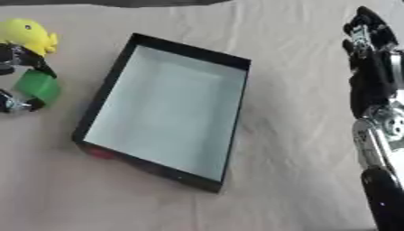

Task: Pick up objects on the table and place them in the box.

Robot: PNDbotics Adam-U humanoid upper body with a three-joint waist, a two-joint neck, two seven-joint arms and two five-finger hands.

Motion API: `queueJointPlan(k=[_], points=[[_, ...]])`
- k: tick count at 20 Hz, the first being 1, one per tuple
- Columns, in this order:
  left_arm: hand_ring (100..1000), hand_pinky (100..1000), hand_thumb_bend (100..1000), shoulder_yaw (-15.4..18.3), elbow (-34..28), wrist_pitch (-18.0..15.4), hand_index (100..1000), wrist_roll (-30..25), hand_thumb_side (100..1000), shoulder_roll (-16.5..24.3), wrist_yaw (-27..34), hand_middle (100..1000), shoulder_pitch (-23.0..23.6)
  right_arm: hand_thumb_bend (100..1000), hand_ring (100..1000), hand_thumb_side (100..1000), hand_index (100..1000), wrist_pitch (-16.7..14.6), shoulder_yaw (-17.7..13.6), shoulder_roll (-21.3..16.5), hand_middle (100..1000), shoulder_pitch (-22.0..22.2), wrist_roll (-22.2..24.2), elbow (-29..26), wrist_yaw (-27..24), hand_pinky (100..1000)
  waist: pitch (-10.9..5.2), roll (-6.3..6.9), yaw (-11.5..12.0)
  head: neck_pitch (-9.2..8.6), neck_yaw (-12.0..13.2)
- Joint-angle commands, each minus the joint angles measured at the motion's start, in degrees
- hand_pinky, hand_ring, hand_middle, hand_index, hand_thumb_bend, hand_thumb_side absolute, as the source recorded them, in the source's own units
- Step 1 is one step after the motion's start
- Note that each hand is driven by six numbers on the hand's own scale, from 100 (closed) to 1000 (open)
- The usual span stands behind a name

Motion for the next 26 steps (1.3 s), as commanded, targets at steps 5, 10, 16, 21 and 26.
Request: queueJointPlan(k=[5,10,16,21,26], points=[[556,704,239,2.5,-4.8,-19.9,525,-19.7,100,1.2,0.5,381,-1.9,100,955,511,880,-0.1,-0.1,-0.8,992,0.0,0.0,-0.5,0.1,1000,-1.34,-0.13,0.2,-0.05,1.5],[540,690,246,3.3,-6.6,-19.9,504,-19.2,100,1.4,1.7,363,-2.5,100,954,504,880,-0.4,-0.5,-1.1,991,0.3,-0.4,-0.7,-0.1,1000,-1.92,-0.28,0.4,0.18,1.3],[542,690,269,2.4,-8.0,-19.9,508,-19.3,100,1.2,3.5,367,-5.1,100,954,496,880,-1.0,-1.3,-2.5,989,0.9,-1.0,-1.2,-0.4,1000,-2.82,-0.33,0.7,1.04,0.6],[526,680,273,0.9,-12.3,-19.9,508,-17.4,100,-0.5,7.1,363,-6.8,100,954,490,879,-1.5,-1.9,-3.9,988,0.9,-1.5,-1.2,-0.9,1000,-3.25,-0.36,0.9,1.34,-0.2],[517,668,270,0.5,-15.3,-19.9,513,-17.1,100,-2.3,11.5,366,-7.4,100,954,492,880,-1.5,-2.1,-4.5,989,0.5,-1.6,-0.3,-1.2,1000,-3.44,-0.31,0.7,1.51,-0.4]])
